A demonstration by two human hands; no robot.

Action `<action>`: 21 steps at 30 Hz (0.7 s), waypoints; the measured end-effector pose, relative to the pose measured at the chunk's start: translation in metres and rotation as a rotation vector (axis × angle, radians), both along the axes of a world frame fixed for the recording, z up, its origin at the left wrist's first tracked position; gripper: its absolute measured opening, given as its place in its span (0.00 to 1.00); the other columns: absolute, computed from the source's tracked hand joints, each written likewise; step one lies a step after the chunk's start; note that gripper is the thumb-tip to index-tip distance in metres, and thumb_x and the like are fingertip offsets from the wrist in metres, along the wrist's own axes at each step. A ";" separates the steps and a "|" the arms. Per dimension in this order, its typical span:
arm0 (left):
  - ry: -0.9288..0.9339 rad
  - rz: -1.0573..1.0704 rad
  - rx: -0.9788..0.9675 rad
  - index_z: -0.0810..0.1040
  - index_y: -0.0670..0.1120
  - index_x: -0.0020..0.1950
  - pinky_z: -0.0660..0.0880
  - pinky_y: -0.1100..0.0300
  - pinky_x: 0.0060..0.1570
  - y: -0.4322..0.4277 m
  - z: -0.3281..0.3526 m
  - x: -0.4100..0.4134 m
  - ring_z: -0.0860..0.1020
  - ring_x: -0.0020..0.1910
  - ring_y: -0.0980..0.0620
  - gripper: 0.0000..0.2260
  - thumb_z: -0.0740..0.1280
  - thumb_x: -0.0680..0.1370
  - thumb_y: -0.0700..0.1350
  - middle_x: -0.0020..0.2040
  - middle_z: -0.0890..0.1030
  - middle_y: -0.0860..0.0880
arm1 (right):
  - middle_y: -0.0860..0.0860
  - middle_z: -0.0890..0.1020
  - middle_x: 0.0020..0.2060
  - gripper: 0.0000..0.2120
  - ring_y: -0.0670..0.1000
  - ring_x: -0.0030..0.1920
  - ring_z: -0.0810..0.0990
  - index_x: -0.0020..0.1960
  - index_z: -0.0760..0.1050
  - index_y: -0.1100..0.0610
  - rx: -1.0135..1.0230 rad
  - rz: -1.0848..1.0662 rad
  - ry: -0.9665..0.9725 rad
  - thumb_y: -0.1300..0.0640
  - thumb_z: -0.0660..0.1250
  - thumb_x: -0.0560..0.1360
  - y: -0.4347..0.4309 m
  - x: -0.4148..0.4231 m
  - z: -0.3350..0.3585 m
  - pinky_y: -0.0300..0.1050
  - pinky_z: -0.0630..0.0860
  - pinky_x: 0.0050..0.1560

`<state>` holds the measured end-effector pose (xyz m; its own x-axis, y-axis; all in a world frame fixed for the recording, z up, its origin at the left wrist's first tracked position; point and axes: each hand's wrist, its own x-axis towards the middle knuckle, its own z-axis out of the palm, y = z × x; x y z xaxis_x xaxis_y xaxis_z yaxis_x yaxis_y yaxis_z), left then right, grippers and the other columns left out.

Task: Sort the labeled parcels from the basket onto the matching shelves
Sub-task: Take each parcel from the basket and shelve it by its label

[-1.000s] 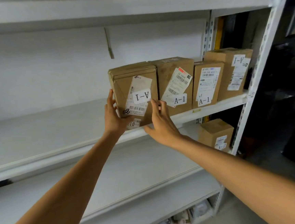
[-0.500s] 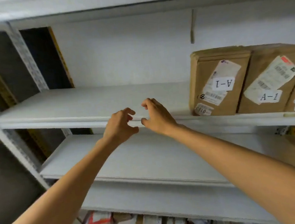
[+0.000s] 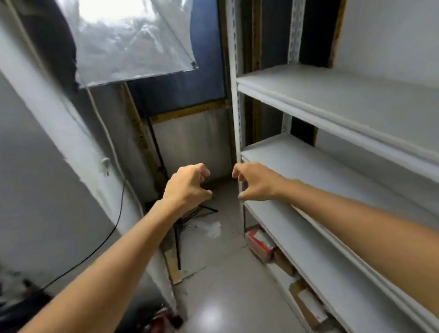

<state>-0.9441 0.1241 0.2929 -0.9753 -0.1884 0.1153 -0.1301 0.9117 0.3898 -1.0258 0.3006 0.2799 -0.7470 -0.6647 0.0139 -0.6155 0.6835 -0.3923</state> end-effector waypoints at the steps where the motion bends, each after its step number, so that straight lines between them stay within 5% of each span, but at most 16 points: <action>1: -0.027 0.070 0.013 0.77 0.50 0.61 0.76 0.53 0.54 -0.012 -0.007 0.025 0.79 0.53 0.48 0.21 0.74 0.69 0.46 0.53 0.80 0.50 | 0.53 0.77 0.57 0.24 0.52 0.54 0.77 0.63 0.71 0.56 0.015 0.068 -0.015 0.57 0.73 0.69 -0.016 0.010 -0.007 0.46 0.78 0.53; 12: -0.203 0.779 0.072 0.77 0.49 0.58 0.78 0.52 0.50 -0.080 -0.048 0.351 0.79 0.52 0.47 0.19 0.73 0.68 0.47 0.54 0.81 0.48 | 0.52 0.75 0.56 0.24 0.54 0.53 0.74 0.63 0.69 0.59 0.115 0.858 -0.063 0.56 0.71 0.69 -0.177 0.238 -0.046 0.52 0.74 0.54; 15: -0.219 0.893 0.077 0.76 0.46 0.57 0.76 0.53 0.46 -0.076 -0.047 0.434 0.77 0.51 0.46 0.16 0.72 0.70 0.46 0.51 0.79 0.48 | 0.57 0.76 0.49 0.20 0.57 0.48 0.74 0.56 0.70 0.66 0.098 1.036 -0.036 0.58 0.71 0.69 -0.206 0.311 -0.042 0.54 0.71 0.47; 19: -0.234 1.106 0.156 0.75 0.46 0.59 0.76 0.53 0.48 -0.063 -0.053 0.534 0.78 0.53 0.46 0.17 0.72 0.72 0.46 0.54 0.79 0.47 | 0.51 0.70 0.43 0.15 0.52 0.44 0.69 0.50 0.67 0.59 0.124 1.278 -0.024 0.58 0.71 0.71 -0.231 0.407 -0.039 0.45 0.63 0.40; 21: -0.252 1.212 0.159 0.75 0.46 0.61 0.75 0.55 0.46 -0.052 -0.054 0.575 0.77 0.55 0.46 0.17 0.71 0.73 0.45 0.56 0.78 0.48 | 0.49 0.71 0.45 0.17 0.53 0.47 0.72 0.55 0.68 0.58 0.179 1.381 -0.030 0.56 0.71 0.72 -0.241 0.453 -0.035 0.46 0.69 0.45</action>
